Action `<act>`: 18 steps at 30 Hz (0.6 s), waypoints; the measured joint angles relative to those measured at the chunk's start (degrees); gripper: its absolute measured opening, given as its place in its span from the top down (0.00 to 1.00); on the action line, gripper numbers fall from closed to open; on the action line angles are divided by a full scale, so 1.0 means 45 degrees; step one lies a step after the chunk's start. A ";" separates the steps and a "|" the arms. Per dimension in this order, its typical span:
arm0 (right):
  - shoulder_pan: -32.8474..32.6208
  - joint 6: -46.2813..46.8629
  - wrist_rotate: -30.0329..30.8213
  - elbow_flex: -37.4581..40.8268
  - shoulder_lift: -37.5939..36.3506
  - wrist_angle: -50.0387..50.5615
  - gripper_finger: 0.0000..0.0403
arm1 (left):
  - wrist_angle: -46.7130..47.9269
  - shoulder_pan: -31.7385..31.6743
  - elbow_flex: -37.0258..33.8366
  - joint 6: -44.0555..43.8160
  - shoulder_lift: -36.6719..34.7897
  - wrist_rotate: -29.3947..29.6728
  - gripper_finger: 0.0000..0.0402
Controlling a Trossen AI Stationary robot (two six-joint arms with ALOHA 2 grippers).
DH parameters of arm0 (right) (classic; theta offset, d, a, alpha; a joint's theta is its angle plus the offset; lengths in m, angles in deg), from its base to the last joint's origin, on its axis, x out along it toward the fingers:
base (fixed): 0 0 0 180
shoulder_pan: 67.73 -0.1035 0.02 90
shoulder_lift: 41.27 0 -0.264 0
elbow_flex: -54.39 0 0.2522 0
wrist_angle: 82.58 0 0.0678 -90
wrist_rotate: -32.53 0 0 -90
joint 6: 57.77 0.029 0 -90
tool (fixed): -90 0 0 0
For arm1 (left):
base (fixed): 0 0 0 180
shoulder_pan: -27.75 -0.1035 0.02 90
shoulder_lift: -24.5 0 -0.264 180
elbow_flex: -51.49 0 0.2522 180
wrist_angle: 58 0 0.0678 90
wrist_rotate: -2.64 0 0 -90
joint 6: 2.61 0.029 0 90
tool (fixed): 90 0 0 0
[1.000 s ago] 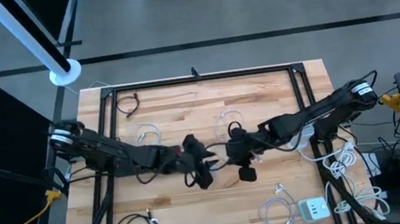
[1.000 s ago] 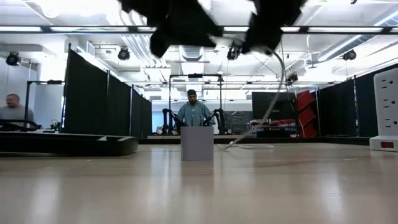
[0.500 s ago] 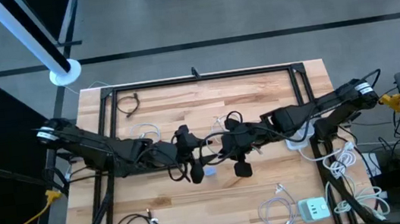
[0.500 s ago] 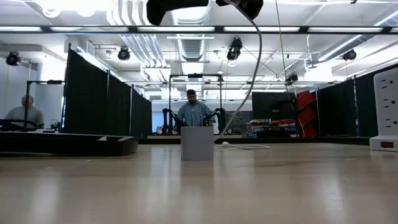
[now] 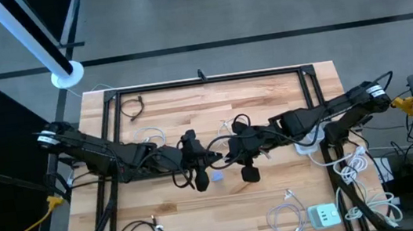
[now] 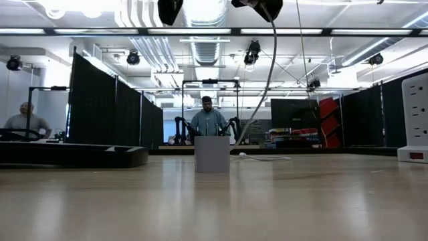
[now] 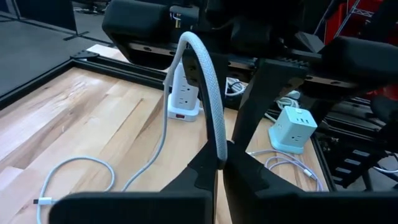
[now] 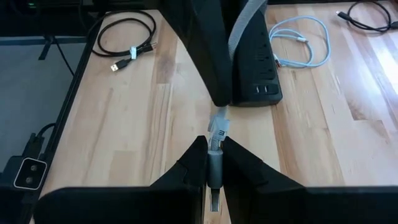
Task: Insert USB
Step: Insert the white charger cable into the white charger adapter
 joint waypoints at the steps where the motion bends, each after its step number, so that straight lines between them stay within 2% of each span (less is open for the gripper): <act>1: 0.0000 0.0003 -0.0052 0.0000 0.0000 0.0003 0.92 | 0.0012 0.0000 0.0000 0.0004 0.0000 0.0004 1.00; 6: 0.0013 0.0024 -0.0125 0.0005 0.0000 0.0005 0.72 | 0.0040 -0.0015 0.0000 0.0005 -0.0005 0.0014 1.00; 9: 0.0137 0.0202 -0.0134 0.0005 -0.0005 0.0005 0.65 | 0.0058 -0.0053 0.0000 0.0005 -0.0005 0.0014 1.00; 13: 0.0260 0.0322 -0.0120 0.0005 -0.0005 0.0005 0.62 | 0.0374 -0.0198 0.0000 0.0005 0.0000 0.0026 1.00; 18: 0.0329 0.0070 -0.0128 0.0005 0.0038 -0.0005 0.64 | 0.0385 -0.0462 0.0000 -0.0029 0.0076 0.0029 1.00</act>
